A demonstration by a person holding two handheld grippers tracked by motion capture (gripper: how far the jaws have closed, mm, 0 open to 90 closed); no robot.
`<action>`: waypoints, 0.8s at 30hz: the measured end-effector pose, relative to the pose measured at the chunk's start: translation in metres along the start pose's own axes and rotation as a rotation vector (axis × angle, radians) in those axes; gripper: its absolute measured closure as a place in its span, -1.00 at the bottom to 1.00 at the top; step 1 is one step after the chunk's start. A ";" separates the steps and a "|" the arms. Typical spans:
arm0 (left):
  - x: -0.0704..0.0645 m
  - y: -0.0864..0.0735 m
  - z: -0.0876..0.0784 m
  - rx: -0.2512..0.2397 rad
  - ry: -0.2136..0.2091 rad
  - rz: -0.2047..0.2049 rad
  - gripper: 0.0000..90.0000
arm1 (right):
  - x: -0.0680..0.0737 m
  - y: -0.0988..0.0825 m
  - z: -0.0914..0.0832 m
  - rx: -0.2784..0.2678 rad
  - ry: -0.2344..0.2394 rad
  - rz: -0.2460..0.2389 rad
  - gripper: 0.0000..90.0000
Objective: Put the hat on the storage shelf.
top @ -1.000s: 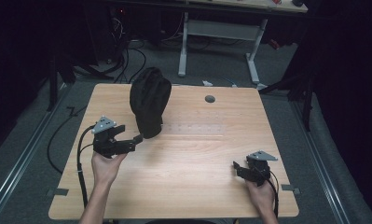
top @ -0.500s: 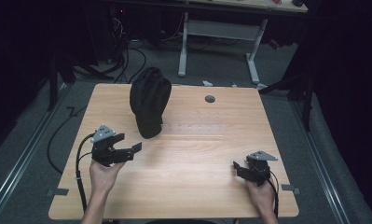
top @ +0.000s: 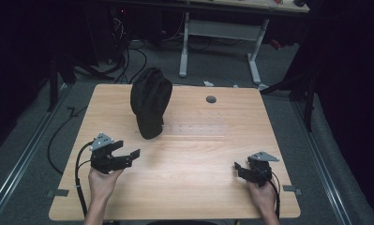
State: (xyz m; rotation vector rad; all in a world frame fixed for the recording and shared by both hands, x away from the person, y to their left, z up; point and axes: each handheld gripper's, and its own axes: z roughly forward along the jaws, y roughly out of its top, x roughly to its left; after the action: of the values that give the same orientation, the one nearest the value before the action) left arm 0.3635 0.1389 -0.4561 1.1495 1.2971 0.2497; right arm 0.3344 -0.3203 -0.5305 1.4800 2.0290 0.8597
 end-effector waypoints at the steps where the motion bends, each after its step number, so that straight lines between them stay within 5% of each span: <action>1: 0.001 -0.001 0.000 0.003 0.002 0.001 -0.58 | 0.000 0.000 0.000 0.000 0.001 0.000 -0.20; 24: 0.025 -0.031 0.002 0.045 0.037 -0.001 -0.55 | 0.000 0.000 0.000 0.000 0.000 0.000 -0.20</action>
State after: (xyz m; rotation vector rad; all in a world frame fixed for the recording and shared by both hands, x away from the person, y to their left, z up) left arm 0.3596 0.1413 -0.4956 1.1876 1.3418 0.2431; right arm 0.3344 -0.3203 -0.5305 1.4797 2.0290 0.8595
